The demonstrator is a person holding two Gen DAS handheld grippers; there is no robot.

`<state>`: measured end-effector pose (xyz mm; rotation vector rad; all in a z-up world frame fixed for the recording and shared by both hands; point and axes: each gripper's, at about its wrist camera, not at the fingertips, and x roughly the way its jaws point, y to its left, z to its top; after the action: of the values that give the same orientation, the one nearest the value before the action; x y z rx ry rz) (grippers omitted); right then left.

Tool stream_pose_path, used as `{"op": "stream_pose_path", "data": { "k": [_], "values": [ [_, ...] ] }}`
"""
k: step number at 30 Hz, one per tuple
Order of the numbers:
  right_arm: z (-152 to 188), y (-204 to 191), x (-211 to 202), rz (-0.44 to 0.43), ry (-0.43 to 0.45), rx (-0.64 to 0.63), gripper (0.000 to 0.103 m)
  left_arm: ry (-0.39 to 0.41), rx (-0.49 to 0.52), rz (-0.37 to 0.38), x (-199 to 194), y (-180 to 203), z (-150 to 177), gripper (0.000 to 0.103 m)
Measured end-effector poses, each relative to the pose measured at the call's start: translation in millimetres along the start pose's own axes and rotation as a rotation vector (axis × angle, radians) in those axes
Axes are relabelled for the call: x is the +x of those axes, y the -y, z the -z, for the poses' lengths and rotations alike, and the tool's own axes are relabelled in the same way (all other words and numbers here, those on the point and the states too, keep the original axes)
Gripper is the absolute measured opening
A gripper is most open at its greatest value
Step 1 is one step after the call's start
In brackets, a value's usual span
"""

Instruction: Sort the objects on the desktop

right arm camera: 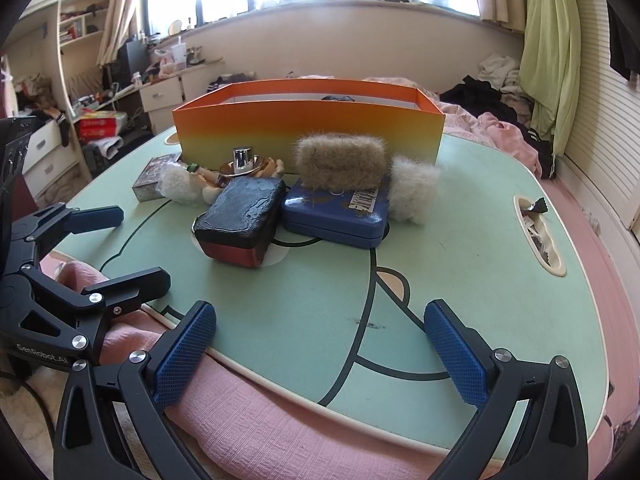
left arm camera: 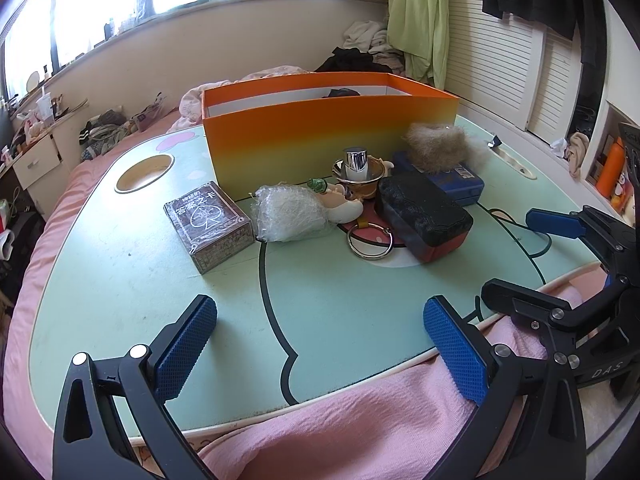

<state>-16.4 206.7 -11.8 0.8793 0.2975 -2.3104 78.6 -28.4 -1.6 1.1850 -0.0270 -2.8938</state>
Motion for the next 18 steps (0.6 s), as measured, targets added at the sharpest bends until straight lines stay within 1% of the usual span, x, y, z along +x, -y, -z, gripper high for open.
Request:
{"op": "stream_pose_path", "data": {
  "k": [18],
  "values": [
    [0.0,0.5,0.4,-0.001,0.000,0.000,0.103,0.001,0.000,0.000,1.0,0.7,0.8,0.103]
  ]
}}
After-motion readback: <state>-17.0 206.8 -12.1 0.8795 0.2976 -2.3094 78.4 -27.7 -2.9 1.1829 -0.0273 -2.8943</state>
